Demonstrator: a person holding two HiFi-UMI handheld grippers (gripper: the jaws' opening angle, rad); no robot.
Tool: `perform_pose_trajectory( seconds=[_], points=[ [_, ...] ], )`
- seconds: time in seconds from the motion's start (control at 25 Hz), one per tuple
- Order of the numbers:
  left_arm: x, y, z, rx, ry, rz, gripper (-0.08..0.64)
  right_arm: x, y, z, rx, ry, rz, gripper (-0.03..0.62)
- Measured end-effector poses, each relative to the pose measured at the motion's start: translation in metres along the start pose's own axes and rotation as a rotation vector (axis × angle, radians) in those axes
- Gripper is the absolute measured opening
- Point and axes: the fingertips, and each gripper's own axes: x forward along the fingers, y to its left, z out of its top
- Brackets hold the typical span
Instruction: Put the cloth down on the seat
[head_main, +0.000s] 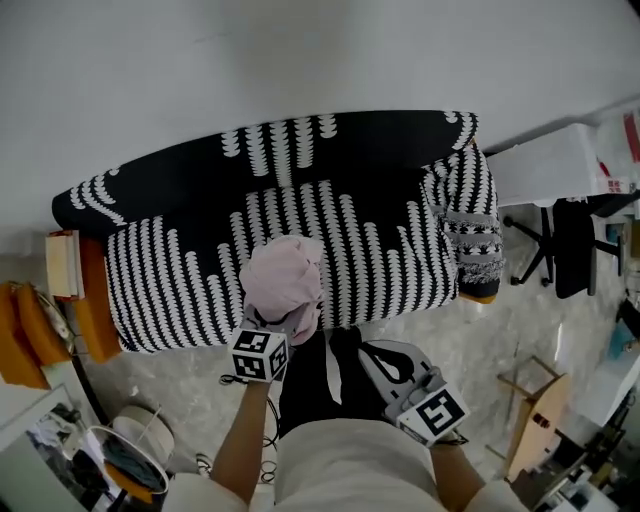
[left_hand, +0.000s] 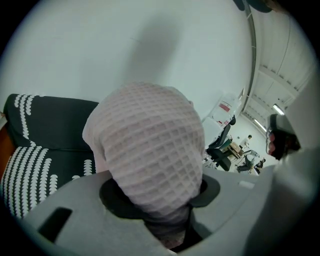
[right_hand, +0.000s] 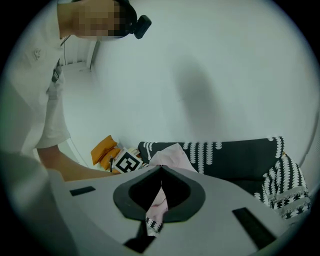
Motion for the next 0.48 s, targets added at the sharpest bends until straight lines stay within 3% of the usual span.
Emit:
perform_pose_trajectory(
  seconds=[0.24,0.48],
  points=[
    [0.033,0.033,-0.016,0.032,0.067,0.004,0.207,0.011,0.005,-0.027,0.071,0.053,-0.026,0.008],
    [0.063,0.055,-0.032,-0.01,0.104,0.009,0.209,0.018,0.0,-0.04,0.086,0.073,-0.045,0.008]
  ],
)
